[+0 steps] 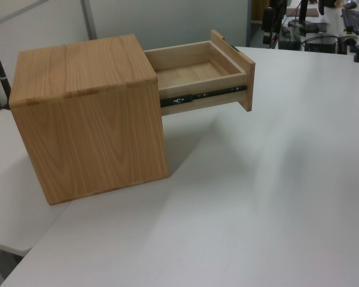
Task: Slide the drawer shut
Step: 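Move the gripper toward the open wooden drawer's black handle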
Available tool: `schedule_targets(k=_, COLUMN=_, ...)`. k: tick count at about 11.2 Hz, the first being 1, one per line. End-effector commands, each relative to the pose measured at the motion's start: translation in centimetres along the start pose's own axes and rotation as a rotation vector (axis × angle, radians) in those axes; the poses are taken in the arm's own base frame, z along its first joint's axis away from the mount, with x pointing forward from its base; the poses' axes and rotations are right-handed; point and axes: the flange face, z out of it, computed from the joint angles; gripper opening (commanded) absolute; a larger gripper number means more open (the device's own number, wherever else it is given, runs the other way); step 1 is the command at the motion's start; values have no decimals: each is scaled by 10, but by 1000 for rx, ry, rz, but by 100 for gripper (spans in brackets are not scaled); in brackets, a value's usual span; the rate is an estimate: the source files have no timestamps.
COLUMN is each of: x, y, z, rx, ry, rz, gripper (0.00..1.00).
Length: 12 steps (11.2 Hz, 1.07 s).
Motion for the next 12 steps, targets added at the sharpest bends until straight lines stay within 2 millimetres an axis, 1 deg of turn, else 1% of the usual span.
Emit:
schedule_targets(k=1, x=-9, y=-3, z=0, rx=-17, ry=-10, rz=-4, gripper=100)
schedule_targets(k=8, x=-9, y=-3, z=1, rx=-17, ry=-12, rz=-20, gripper=100)
schedule_targets(k=9, x=-8, y=2, z=2, rx=-19, ry=-14, rz=-56, gripper=100)
schedule_targets(k=10, x=-7, y=18, z=1, rx=-20, ry=-13, rz=-108, gripper=100)
schedule_targets(k=11, x=-7, y=33, z=2, rx=-22, ry=-14, rz=-219, gripper=100)
schedule_targets(k=12, x=-3, y=46, z=9, rx=-21, ry=-29, rz=-355, gripper=100)
